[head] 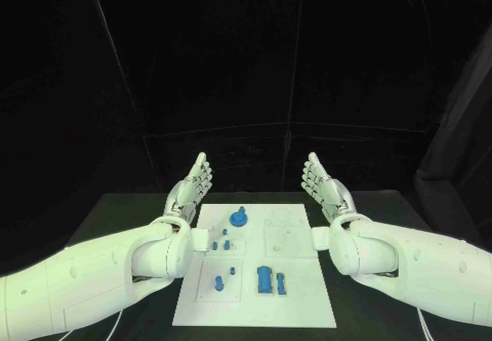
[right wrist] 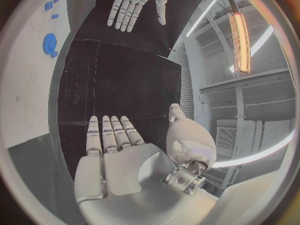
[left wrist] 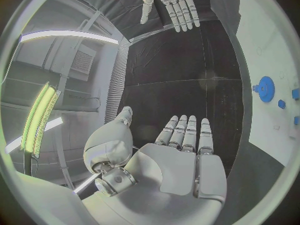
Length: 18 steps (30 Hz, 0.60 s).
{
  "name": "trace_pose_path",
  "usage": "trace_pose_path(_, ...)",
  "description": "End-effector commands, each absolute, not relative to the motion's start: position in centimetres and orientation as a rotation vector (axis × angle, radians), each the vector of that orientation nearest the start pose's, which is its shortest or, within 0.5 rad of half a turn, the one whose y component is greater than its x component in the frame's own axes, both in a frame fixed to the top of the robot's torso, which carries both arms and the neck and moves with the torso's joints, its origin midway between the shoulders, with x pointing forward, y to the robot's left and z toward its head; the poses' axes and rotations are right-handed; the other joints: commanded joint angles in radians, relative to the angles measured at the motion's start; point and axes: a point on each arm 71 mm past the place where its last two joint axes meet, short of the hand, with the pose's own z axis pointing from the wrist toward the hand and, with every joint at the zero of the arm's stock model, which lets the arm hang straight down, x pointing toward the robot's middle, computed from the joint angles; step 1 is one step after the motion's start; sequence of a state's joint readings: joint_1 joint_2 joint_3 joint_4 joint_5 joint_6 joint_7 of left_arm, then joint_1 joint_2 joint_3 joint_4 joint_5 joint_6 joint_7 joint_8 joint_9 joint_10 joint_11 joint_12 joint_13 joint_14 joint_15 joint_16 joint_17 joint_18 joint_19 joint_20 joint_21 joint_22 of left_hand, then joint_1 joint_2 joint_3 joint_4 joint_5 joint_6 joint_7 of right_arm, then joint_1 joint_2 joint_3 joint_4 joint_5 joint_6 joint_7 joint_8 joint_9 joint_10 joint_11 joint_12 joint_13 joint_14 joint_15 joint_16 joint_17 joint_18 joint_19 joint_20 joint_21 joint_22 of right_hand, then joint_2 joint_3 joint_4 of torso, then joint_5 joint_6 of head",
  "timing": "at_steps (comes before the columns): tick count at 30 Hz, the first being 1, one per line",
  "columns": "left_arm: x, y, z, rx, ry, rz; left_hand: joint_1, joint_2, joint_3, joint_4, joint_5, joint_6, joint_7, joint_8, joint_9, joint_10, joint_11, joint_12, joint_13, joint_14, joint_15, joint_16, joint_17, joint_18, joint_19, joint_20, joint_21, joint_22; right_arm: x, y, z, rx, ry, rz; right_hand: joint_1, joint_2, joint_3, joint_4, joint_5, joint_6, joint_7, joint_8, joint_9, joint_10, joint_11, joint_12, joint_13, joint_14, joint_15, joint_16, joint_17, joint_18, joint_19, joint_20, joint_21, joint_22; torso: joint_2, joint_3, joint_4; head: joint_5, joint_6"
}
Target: Assemble the parts on the task board
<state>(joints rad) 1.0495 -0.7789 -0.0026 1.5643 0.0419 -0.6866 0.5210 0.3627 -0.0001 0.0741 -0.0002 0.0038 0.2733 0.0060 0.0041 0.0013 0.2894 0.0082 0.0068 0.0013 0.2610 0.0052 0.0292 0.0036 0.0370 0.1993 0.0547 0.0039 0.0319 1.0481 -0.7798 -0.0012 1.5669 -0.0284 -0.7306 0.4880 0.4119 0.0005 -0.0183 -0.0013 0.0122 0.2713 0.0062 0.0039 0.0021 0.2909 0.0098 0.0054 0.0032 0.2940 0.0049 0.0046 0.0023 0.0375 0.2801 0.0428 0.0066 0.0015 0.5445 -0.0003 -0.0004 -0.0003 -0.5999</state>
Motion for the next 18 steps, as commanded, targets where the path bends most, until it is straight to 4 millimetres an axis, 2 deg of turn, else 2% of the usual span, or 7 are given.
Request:
trace_pose_path(1, 46.18, 19.24, -22.42, -1.209, 1.218, -1.229, -0.116, 0.000, -0.074, 0.000, -0.004, -0.087, -0.006, -0.004, -0.001, -0.092, -0.008, -0.007, -0.001, -0.083, -0.005, -0.029, -0.004, -0.037, -0.064, -0.055, -0.004, -0.032, 46.18, -19.24, -22.42, 1.209, 1.218, 1.229, -0.131, -0.001, 0.018, 0.001, -0.012, -0.086, -0.006, -0.004, -0.002, -0.092, -0.010, -0.005, -0.003, -0.093, -0.005, -0.005, -0.002, -0.038, -0.088, -0.043, -0.007, -0.002, 0.000, 0.0003, 0.0004, 0.000, 0.000)
trace_pose_path(18, 46.18, 19.24, -22.42, -1.209, 1.218, -1.229, -0.240, 0.000, -0.074, 0.000, -0.004, -0.180, -0.006, -0.004, -0.001, -0.191, -0.008, -0.007, -0.001, -0.171, -0.005, -0.029, -0.004, -0.037, -0.129, -0.055, -0.004, -0.032, 46.18, -19.24, -22.42, 1.209, 1.218, 1.229, -0.270, -0.001, 0.018, 0.001, -0.012, -0.178, -0.006, -0.004, -0.002, -0.190, -0.010, -0.005, -0.003, -0.192, -0.005, -0.005, -0.002, -0.038, -0.184, -0.043, -0.007, -0.002, 0.000, 0.0003, 0.0004, 0.000, 0.000)
